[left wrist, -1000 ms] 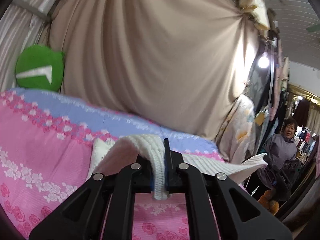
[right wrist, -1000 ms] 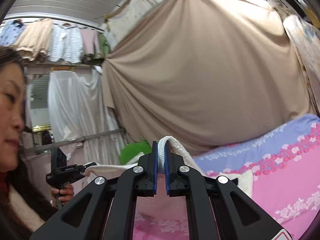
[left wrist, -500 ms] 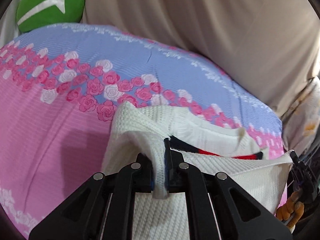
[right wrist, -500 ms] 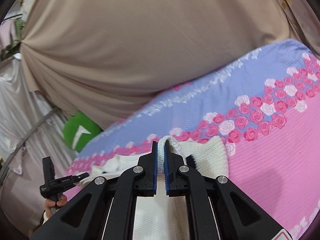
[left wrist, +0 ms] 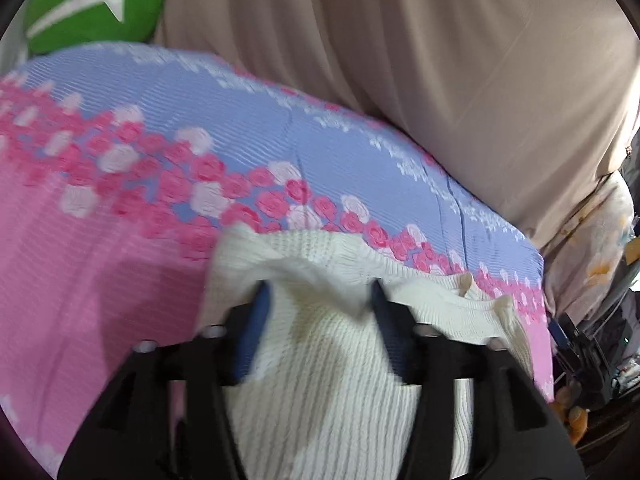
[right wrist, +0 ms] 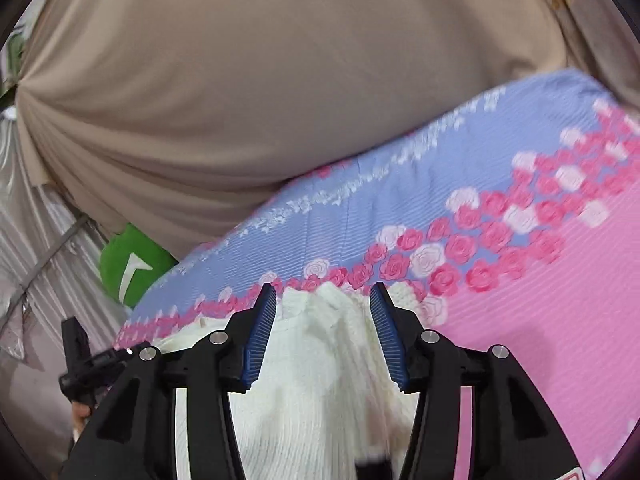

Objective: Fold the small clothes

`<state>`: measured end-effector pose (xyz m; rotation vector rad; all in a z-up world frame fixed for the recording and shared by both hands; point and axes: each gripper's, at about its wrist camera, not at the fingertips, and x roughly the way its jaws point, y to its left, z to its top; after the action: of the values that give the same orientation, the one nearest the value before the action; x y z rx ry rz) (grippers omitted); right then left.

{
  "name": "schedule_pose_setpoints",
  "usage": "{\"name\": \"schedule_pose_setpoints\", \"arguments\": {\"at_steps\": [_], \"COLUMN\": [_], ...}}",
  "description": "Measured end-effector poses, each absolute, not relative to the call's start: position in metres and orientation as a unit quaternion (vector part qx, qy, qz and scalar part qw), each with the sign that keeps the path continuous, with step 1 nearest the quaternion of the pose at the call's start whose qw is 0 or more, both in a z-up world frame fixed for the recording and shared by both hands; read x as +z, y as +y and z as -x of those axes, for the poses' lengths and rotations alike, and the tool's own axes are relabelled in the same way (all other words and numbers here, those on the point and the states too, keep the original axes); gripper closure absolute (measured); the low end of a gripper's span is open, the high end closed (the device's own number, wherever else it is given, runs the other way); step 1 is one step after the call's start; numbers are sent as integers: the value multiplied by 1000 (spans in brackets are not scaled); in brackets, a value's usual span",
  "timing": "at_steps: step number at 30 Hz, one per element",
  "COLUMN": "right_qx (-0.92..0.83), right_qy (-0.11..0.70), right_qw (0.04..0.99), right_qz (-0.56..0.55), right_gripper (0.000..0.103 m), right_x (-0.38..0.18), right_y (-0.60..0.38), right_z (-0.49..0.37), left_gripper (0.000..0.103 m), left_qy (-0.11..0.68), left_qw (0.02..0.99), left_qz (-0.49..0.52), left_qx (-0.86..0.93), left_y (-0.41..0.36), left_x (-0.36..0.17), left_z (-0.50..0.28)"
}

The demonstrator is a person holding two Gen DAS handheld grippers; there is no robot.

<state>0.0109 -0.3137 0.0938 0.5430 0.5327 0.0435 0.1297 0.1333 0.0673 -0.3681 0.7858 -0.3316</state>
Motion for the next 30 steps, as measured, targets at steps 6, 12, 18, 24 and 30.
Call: {"name": "schedule_pose_setpoints", "arguments": {"at_steps": [6, 12, 18, 24, 30], "right_qx": [19, 36, 56, -6, -11], "right_qy": [331, 372, 292, 376, 355], "right_qw": [918, 901, 921, 894, 912], "right_qz": [-216, -220, -252, -242, -208], "right_gripper": [48, 48, 95, 95, 82], "right_x": [65, 29, 72, 30, 53], "right_y": [-283, -259, -271, -292, -290], "right_z": [61, 78, 106, 109, 111], "left_gripper": [29, 33, 94, 94, 86], "left_qy": [396, 445, 434, 477, 454], "left_qw": [901, 875, 883, 868, 878], "left_qz": [106, 132, 126, 103, 109], "left_qx": [-144, -138, -128, -94, -108], "left_y": [150, 160, 171, 185, 187], "left_x": [58, 16, 41, 17, 40], "left_z": [-62, -26, -13, -9, -1]}}
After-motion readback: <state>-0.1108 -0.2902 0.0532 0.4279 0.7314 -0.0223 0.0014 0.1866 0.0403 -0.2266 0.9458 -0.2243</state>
